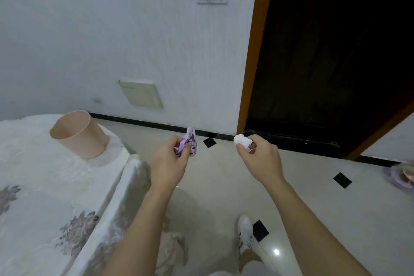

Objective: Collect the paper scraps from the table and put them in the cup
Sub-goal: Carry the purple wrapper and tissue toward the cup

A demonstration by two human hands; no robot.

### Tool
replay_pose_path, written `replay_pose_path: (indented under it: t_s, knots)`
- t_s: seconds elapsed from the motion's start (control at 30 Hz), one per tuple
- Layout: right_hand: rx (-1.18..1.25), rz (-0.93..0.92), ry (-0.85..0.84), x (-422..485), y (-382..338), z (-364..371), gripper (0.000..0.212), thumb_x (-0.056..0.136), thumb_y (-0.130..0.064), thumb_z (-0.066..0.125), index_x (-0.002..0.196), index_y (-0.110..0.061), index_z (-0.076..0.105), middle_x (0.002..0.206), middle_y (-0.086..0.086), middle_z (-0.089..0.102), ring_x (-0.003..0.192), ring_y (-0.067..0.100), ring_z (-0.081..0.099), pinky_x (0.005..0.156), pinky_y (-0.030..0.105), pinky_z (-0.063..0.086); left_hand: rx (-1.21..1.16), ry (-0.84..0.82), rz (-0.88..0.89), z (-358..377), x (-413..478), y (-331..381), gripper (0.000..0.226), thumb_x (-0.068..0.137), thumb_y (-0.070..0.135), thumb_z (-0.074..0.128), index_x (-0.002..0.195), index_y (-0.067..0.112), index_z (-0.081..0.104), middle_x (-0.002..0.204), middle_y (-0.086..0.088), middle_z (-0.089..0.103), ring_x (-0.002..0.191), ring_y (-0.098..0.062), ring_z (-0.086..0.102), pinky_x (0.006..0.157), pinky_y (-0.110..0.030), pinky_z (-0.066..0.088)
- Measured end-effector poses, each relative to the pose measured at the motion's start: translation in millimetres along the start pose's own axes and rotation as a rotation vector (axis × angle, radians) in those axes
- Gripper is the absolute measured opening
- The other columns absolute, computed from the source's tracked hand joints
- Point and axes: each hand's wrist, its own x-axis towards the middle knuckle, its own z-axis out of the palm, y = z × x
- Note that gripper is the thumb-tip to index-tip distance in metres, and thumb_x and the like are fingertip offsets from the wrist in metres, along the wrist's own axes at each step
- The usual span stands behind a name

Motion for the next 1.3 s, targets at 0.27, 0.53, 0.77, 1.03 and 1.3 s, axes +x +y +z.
replay_pose_path:
  t_s: [0.27, 0.53, 0.77, 1.03, 1.3]
  knots:
    - [0.035, -0.066, -0.118, 166.2, -7.7, 7.2, 0.032, 0.089, -0.048, 0.060, 0.079, -0.018, 0.059, 0.069, -0.003, 0.061, 0.065, 0.018, 0.060, 0.058, 0.044, 0.057, 0.072, 0.116, -0.100, 44.2, 125.0, 24.3, 0.014, 0.090, 0.032, 0.062, 0.079, 0.024, 0.062, 0.061, 0.008, 0.062, 0.055, -0.005, 0.053, 0.048, -0.019, 0.032]
    - [0.050, -0.167, -0.309, 255.7, -37.8, 61.2, 0.037, 0.088, -0.048, 0.058, 0.070, -0.016, 0.053, 0.064, -0.001, 0.060, 0.064, 0.019, 0.058, 0.055, 0.036, 0.049, 0.131, 0.295, -0.270, 39.6, 178.4, 11.9, 0.009, 0.090, 0.027, 0.063, 0.081, 0.026, 0.063, 0.060, 0.014, 0.059, 0.056, 0.003, 0.053, 0.049, -0.017, 0.031]
    - [0.062, -0.268, -0.477, 300.2, -85.5, 133.5, 0.039, 0.085, -0.045, 0.057, 0.062, -0.018, 0.041, 0.055, 0.001, 0.051, 0.059, 0.025, 0.054, 0.053, 0.035, 0.044, 0.134, 0.454, -0.342, 15.3, 214.3, -29.5, 0.012, 0.088, 0.026, 0.065, 0.076, 0.027, 0.062, 0.065, 0.009, 0.064, 0.061, -0.004, 0.058, 0.057, -0.030, 0.043]
    - [0.017, -0.419, -0.574, 371.4, -158.2, 227.6, 0.039, 0.085, -0.045, 0.057, 0.066, -0.014, 0.043, 0.060, 0.005, 0.053, 0.057, 0.022, 0.049, 0.050, 0.032, 0.037, 0.089, 0.623, -0.411, -19.6, 297.0, -85.8, 0.021, 0.088, 0.026, 0.066, 0.073, 0.037, 0.057, 0.063, 0.016, 0.062, 0.062, 0.001, 0.058, 0.056, -0.020, 0.040]
    - [0.020, -0.594, -0.658, 427.1, -259.0, 311.2, 0.036, 0.085, -0.048, 0.056, 0.068, -0.016, 0.051, 0.058, 0.003, 0.056, 0.060, 0.023, 0.056, 0.056, 0.038, 0.049, 0.170, 0.733, -0.447, -86.0, 366.6, -117.5, 0.007, 0.088, 0.029, 0.065, 0.082, 0.026, 0.063, 0.072, 0.008, 0.062, 0.064, -0.006, 0.055, 0.055, -0.028, 0.042]
